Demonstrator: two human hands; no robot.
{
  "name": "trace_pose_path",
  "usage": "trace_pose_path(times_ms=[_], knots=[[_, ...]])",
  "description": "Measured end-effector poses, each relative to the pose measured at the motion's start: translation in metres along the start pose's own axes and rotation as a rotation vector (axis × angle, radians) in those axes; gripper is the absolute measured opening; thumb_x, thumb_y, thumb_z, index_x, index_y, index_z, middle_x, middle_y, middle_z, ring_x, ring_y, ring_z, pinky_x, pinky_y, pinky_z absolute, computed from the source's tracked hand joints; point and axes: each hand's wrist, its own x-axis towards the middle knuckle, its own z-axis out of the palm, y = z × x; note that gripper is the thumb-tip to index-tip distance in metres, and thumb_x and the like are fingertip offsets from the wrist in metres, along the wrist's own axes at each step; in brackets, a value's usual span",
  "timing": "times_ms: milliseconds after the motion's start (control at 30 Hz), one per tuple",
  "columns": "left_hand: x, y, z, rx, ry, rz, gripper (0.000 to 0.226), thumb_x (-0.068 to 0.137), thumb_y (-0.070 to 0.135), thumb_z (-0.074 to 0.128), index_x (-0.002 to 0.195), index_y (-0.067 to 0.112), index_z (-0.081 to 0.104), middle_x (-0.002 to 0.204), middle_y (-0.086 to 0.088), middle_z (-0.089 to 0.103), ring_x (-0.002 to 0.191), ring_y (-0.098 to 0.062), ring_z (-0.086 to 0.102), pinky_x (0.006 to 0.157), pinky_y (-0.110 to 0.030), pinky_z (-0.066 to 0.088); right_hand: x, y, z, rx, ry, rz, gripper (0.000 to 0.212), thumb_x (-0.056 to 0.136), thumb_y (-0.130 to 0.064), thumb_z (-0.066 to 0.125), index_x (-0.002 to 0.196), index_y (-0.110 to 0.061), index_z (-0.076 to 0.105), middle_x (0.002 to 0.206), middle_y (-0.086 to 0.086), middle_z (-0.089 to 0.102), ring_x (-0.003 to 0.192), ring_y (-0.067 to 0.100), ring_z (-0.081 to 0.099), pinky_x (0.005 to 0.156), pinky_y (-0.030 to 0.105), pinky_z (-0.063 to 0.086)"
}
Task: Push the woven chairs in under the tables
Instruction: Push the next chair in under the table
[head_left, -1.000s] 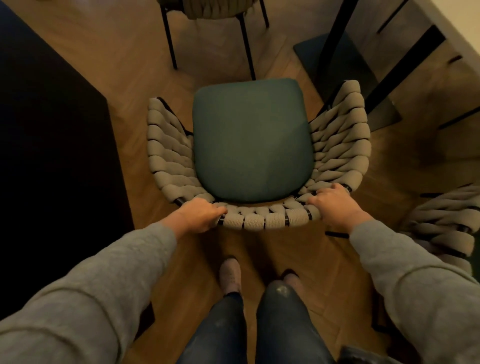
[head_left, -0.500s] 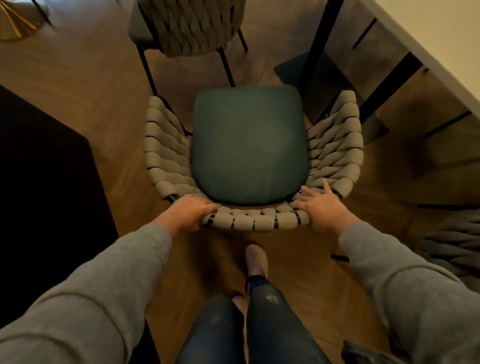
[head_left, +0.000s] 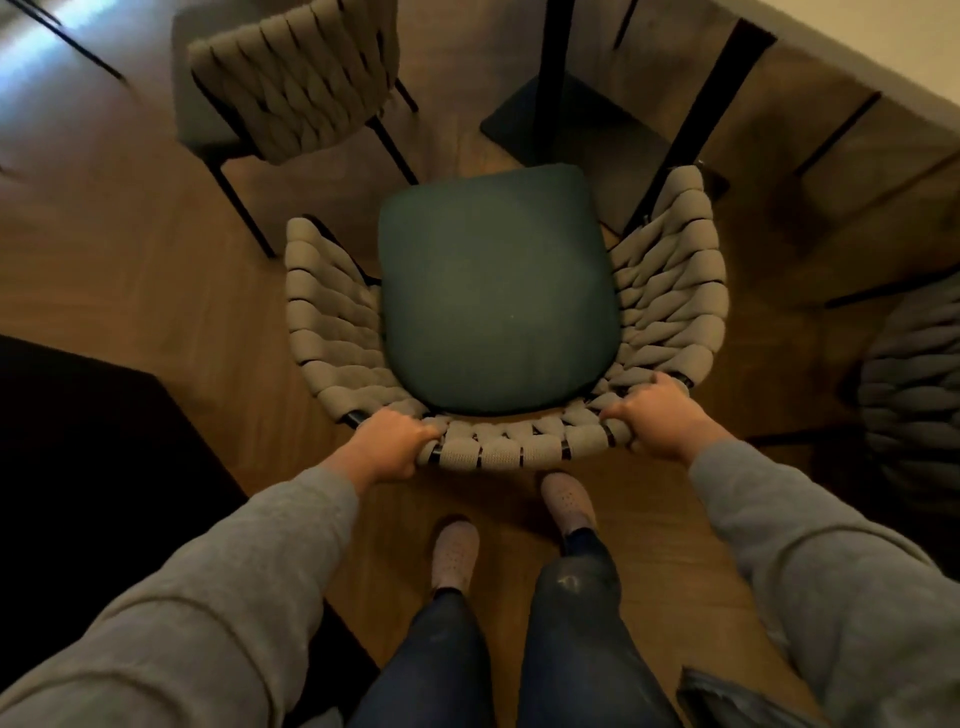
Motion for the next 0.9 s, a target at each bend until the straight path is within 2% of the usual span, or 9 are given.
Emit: trace_pose_path(times_ms=[267, 467, 700, 900], knots=[[-0.02, -0.015, 0.012, 0.209, -0.064, 0.251, 0.028, 0.092, 0.028, 0.052, 0.119, 0.024, 0.056, 0.109, -0.001, 0.066, 0.1, -0.022, 0.062, 0.086, -0.035, 0.046, -0.059, -0.091, 0.064, 0.2, 0.003, 0.203, 0.038, 0.086, -0.033, 0.055, 0.124, -0.038, 0.055, 0.108, -0.007, 0.066, 0.113, 0.019, 0.056, 0.104, 0.043, 0.026], [-0.006, -0.006, 0.005, 0.349, -0.1, 0.402, 0.026, 0.092, 0.029, 0.05, 0.116, 0.024, 0.056, 0.108, -0.002, 0.066, 0.098, -0.023, 0.063, 0.084, -0.037, 0.049, -0.095, -0.125, 0.096, 0.314, 0.006, 0.343, 0.037, 0.084, -0.03, 0.055, 0.12, -0.036, 0.057, 0.106, -0.007, 0.065, 0.112, 0.02, 0.056, 0.105, 0.044, 0.025], [0.051, 0.002, -0.034, 0.427, -0.11, 0.465, 0.034, 0.09, 0.026, 0.05, 0.124, 0.026, 0.053, 0.108, -0.001, 0.066, 0.099, -0.024, 0.063, 0.085, -0.039, 0.05, -0.096, -0.096, 0.088, 0.382, -0.004, 0.445, 0.041, 0.087, -0.031, 0.055, 0.127, -0.037, 0.053, 0.114, -0.006, 0.065, 0.116, 0.019, 0.055, 0.107, 0.044, 0.027], [0.119, 0.017, -0.088, 0.46, -0.115, 0.484, 0.036, 0.09, 0.022, 0.051, 0.125, 0.029, 0.051, 0.107, 0.001, 0.066, 0.101, -0.021, 0.062, 0.092, -0.041, 0.048, -0.087, -0.037, 0.08, 0.433, 0.011, 0.477, 0.035, 0.087, -0.031, 0.055, 0.122, -0.037, 0.056, 0.106, -0.006, 0.065, 0.108, 0.019, 0.058, 0.099, 0.041, 0.03]])
